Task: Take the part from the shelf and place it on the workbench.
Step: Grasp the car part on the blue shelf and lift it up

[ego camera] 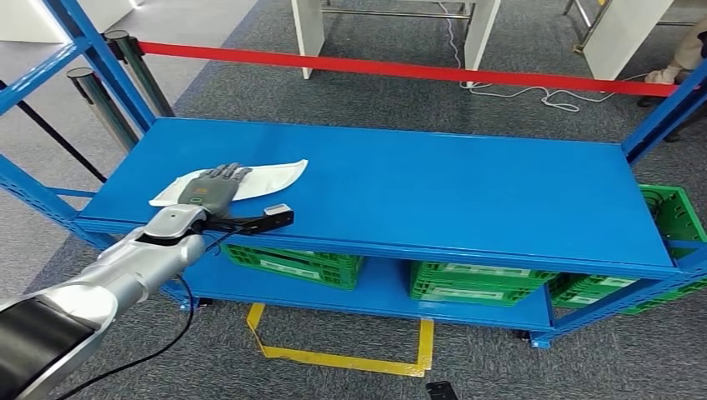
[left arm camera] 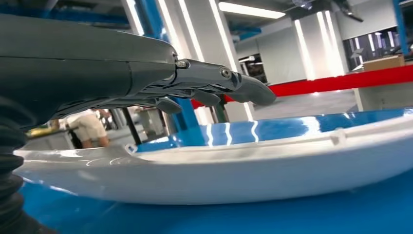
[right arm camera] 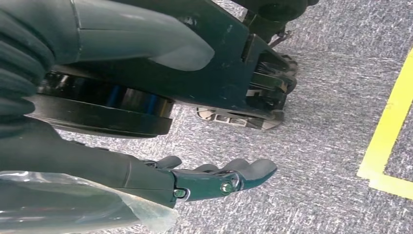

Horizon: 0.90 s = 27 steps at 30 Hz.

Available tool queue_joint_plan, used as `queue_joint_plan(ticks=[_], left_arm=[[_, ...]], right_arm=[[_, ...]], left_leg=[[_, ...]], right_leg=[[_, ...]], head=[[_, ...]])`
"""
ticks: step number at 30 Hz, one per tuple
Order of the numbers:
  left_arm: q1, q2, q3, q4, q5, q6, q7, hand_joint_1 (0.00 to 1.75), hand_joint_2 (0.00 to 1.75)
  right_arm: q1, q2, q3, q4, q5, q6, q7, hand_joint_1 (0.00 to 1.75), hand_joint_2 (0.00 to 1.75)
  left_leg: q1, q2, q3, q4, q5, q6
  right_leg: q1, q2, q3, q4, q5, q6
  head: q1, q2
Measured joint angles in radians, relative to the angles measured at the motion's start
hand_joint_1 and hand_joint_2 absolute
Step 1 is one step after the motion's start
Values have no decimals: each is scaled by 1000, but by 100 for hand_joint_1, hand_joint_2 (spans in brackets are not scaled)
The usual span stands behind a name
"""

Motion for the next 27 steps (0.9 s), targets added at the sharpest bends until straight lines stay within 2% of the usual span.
queue_joint_plan(ticks=[1, 5, 16, 20, 23, 27], left_arm=[[2, 0, 5, 1, 2, 4, 2, 0, 175], [7, 0, 19, 4, 5, 16, 12, 0, 0], [30, 2, 49, 16, -16, 53, 53, 0, 0], [31, 7, 56, 22, -20, 56, 57, 0, 175], [31, 13, 56, 25, -50, 72, 85, 0, 175], [32, 32, 56, 31, -106, 138, 119, 0, 175]], right_arm=[[0, 0, 1, 0, 0, 0, 2, 0, 175], [0, 0, 3, 1, -3, 1, 6, 0, 175], [0, 0, 3, 1, -5, 4, -7, 0, 175], [0, 0, 3, 1, -5, 4, -8, 0, 175], [0, 0, 3, 1, -5, 0, -8, 0, 175], [2, 0, 3, 1, -5, -11, -12, 0, 175]], left_leg=[[0, 0, 0, 0, 0, 0], [0, 0, 0, 0, 0, 0], [0, 0, 0, 0, 0, 0], [0, 0, 0, 0, 0, 0], [0, 0, 0, 0, 0, 0], [0, 0, 0, 0, 0, 0]], right_leg=[[0, 0, 0, 0, 0, 0], [0, 0, 0, 0, 0, 0], [0, 0, 0, 0, 0, 0], [0, 0, 0, 0, 0, 0], [0, 0, 0, 0, 0, 0], [0, 0, 0, 0, 0, 0]], head=[[0, 0], [0, 0], [0, 0], [0, 0], [0, 0], [0, 0]])
